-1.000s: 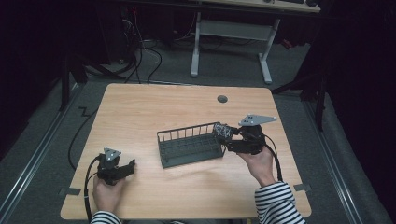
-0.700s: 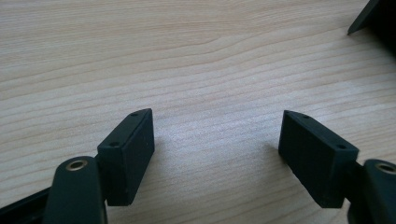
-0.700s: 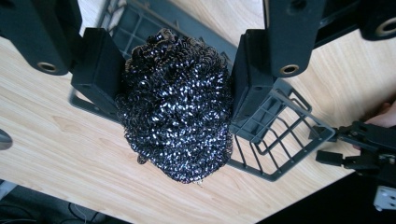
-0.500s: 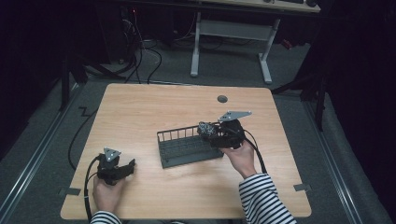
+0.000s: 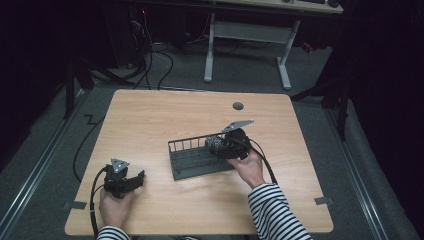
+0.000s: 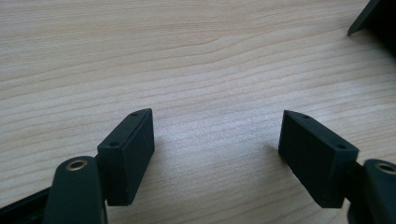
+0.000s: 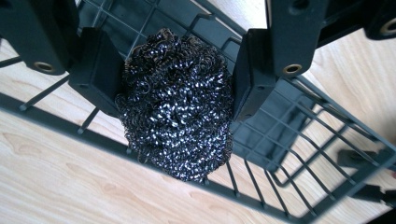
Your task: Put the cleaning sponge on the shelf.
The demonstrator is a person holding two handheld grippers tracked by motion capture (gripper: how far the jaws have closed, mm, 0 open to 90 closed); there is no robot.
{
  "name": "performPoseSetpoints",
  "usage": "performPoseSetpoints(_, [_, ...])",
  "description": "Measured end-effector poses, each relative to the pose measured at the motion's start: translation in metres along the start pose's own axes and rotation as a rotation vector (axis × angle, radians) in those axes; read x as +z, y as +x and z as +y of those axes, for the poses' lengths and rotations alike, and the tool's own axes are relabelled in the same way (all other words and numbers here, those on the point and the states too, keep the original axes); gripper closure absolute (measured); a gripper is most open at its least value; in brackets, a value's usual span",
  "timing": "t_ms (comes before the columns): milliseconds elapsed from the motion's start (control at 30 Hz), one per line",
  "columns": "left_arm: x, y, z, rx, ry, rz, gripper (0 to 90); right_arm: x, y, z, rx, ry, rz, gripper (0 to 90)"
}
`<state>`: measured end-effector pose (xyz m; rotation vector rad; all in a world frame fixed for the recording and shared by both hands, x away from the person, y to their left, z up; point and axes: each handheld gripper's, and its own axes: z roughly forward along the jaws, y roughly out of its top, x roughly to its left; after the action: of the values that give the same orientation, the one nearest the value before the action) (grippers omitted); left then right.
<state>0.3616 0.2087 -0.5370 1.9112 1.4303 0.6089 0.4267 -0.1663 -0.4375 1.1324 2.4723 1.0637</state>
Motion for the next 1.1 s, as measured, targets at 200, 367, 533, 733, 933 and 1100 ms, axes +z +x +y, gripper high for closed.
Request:
performPoseSetpoints(200, [0.0, 0.0, 0.0, 0.0, 0.0, 0.002, 27.1, 0.008, -0.001, -0.003, -0.002, 0.023, -0.014, 37.4])
performPoseSetpoints(367, [0.0, 0.0, 0.0, 0.0, 0.0, 0.001, 27.1, 0.005, 0.0, -0.003, -0.012, 0.011, -0.012, 32.3])
performPoseSetpoints(533, [0.0, 0.0, 0.0, 0.0, 0.0, 0.001, 27.1, -0.01, -0.002, -0.004, 0.0, -0.046, -0.005, 30.2])
performPoseSetpoints(733, [0.0, 0.0, 0.0, -0.001, 0.0, 0.0, 27.1, -0.034, -0.005, -0.008, -0.001, -0.108, -0.019, 33.1])
performPoseSetpoints(933, [0.0, 0.0, 0.0, -0.004, -0.002, -0.002, 27.1, -0.057, -0.014, -0.016, 0.016, -0.148, -0.048, 36.9])
performPoseSetpoints(1100, [0.0, 0.001, 0.0, -0.005, -0.002, -0.004, 27.1, -0.074, -0.023, -0.03, 0.056, -0.182, -0.071, 38.7])
